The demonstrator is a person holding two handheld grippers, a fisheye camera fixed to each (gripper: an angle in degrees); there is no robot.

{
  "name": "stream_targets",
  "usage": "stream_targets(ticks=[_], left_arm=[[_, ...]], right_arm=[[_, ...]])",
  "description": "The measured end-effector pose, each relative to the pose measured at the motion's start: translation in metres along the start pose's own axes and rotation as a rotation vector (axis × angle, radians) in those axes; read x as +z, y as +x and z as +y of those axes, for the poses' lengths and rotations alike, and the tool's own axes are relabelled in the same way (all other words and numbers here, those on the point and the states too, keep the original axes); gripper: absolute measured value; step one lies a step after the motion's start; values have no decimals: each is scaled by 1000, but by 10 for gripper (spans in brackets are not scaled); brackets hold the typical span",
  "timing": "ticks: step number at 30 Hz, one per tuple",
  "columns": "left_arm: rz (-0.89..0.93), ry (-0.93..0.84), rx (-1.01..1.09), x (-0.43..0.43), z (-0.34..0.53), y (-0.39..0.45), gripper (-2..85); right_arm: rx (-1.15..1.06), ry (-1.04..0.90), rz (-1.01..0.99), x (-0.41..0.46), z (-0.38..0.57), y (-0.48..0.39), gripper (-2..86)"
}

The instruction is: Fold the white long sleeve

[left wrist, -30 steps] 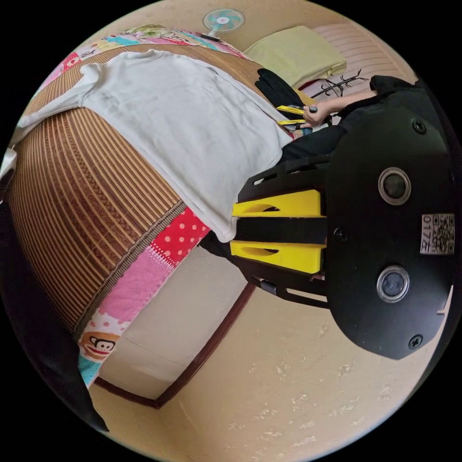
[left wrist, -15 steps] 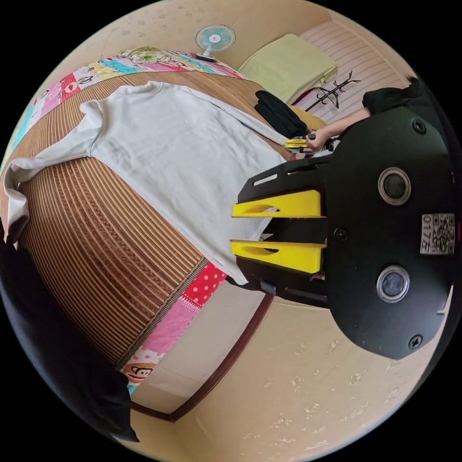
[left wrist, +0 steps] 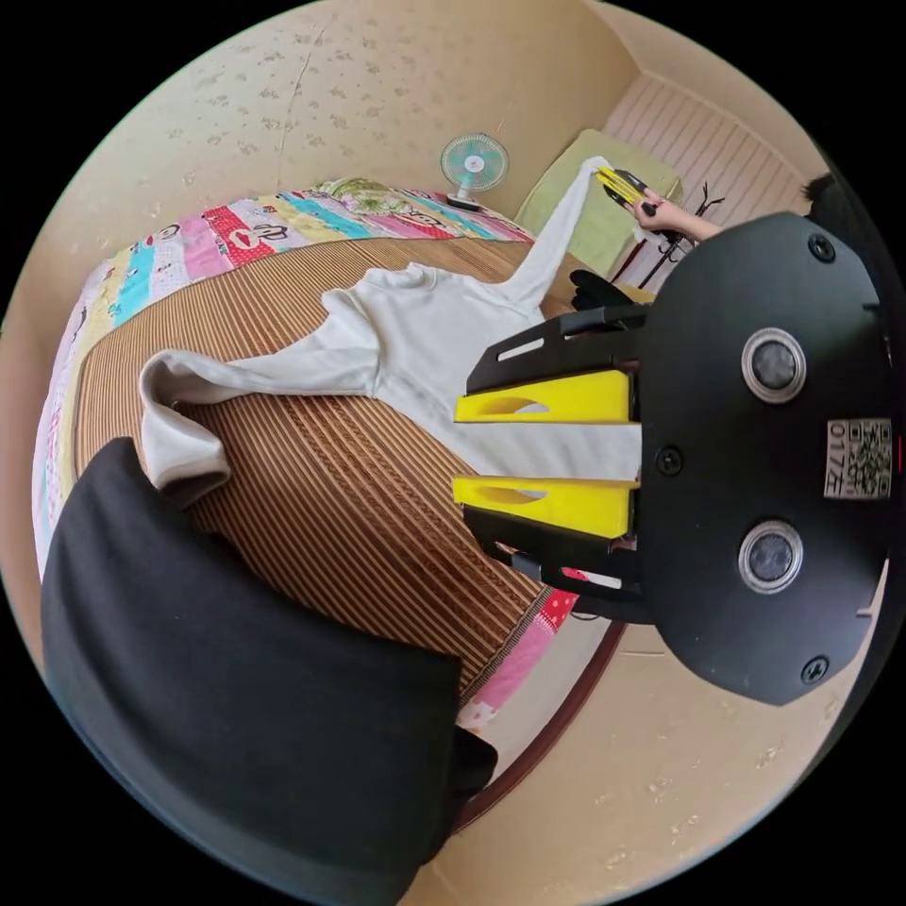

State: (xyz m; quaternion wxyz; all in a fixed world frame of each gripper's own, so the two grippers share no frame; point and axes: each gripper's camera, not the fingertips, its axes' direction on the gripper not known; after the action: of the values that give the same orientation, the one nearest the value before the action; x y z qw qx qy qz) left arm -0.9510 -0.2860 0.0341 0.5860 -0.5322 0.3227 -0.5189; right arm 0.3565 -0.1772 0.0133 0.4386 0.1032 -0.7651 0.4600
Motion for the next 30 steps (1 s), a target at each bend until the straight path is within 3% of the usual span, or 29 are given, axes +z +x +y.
stream_targets(ticks=[3,6,8,10,14,18,21,25,27,30], left_arm=[[48,39,1,-9,-17,4,88],[50,38,4,-7,-31,9,92],[72,60,-41,-2,-41,6,102],[92,71,-35,0,-55,9,111],[81,110,44,1,-108,26,128],[66,169,30,9,-160,31,139],[190,156,-154,31,-198,4,138],[387,289,-383,34,-201,-39,38],[353,341,-274,22,-190,-23,37],[155,402,152,15,-132,52,35]], right_arm=[[-26,-242,95,125,74,27,27],[-24,-688,371,233,175,102,26],[49,-1121,623,270,264,167,24],[-15,-1235,710,266,305,174,24],[-192,-1348,683,221,349,151,25],[-106,-1300,775,143,349,151,23],[31,-1176,855,75,332,153,22],[190,-770,918,-24,287,136,19],[252,-615,897,-57,279,130,19],[339,-465,858,-86,281,128,19]])
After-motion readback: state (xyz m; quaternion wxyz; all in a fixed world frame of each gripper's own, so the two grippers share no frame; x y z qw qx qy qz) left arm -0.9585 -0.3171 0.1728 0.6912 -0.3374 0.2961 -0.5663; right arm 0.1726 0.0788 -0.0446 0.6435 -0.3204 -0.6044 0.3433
